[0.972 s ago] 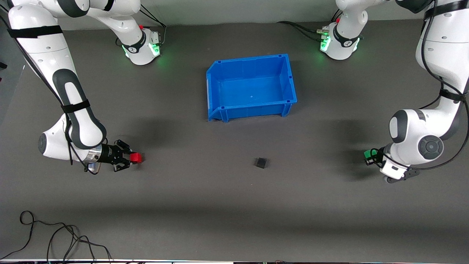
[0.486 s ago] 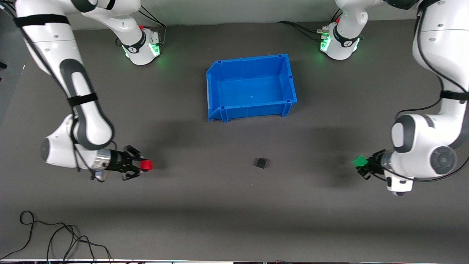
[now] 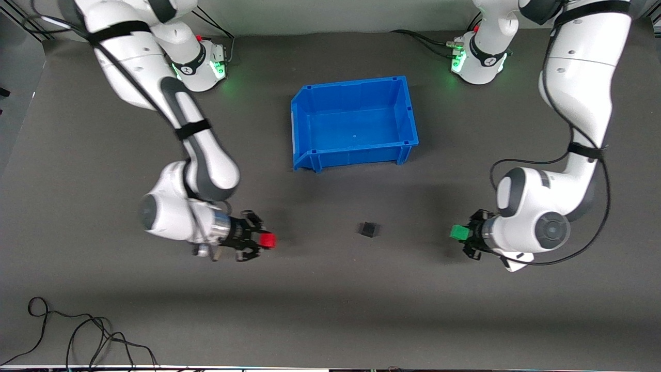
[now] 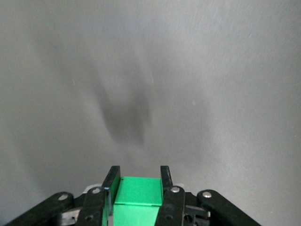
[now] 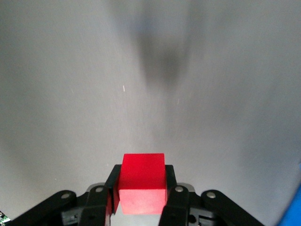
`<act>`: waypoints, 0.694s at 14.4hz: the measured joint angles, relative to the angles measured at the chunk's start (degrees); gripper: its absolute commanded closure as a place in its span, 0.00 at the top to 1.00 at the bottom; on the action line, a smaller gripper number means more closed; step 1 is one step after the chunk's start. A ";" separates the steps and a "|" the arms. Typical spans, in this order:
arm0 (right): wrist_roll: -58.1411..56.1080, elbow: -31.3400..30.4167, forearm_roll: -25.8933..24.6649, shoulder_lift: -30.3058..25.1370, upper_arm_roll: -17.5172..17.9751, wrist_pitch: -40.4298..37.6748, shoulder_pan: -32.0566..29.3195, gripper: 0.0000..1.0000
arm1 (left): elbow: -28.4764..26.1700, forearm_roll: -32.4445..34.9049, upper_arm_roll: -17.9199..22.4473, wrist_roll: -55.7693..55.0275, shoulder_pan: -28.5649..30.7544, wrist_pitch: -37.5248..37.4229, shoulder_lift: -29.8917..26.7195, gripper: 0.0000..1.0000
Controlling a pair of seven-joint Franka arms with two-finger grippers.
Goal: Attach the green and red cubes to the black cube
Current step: 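Carry the red cube and green cube toward the black cube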
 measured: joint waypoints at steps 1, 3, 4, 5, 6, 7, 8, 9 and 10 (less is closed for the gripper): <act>3.30 1.02 0.01 1.41 0.01 2.03 1.90 0.28 | -0.01 -0.01 -0.02 -4.53 -1.42 1.96 0.51 0.00; 9.59 2.34 0.04 3.63 0.03 5.94 5.38 0.28 | -0.01 0.03 -0.09 -12.65 -4.34 7.06 1.85 0.00; 12.46 2.73 0.04 4.54 0.03 7.78 7.12 0.28 | 0.00 0.03 -0.12 -14.91 -6.07 8.68 2.66 0.00; 15.17 3.08 0.05 5.35 0.03 9.51 8.86 0.28 | 0.00 0.05 -0.14 -16.14 -7.88 9.56 3.39 0.00; 17.66 3.20 0.05 6.05 0.02 11.16 10.47 0.28 | 0.01 0.21 -0.14 -16.65 -9.60 10.08 3.95 0.00; 19.55 3.28 0.05 6.59 0.01 12.28 11.82 0.28 | 0.05 0.52 -0.14 -16.77 -11.05 10.57 4.31 0.00; 21.06 3.33 0.06 7.10 0.01 13.30 12.98 0.28 | 0.11 0.77 -0.13 -16.92 -12.33 11.38 4.57 0.00; 22.57 3.36 0.08 7.50 0.03 14.65 13.95 0.28 | 0.11 0.85 -0.13 -17.24 -13.37 12.63 4.75 0.00; 24.10 3.40 0.09 7.78 0.03 15.92 14.79 0.28 | 0.12 0.88 -0.11 -17.62 -14.14 13.70 4.90 0.00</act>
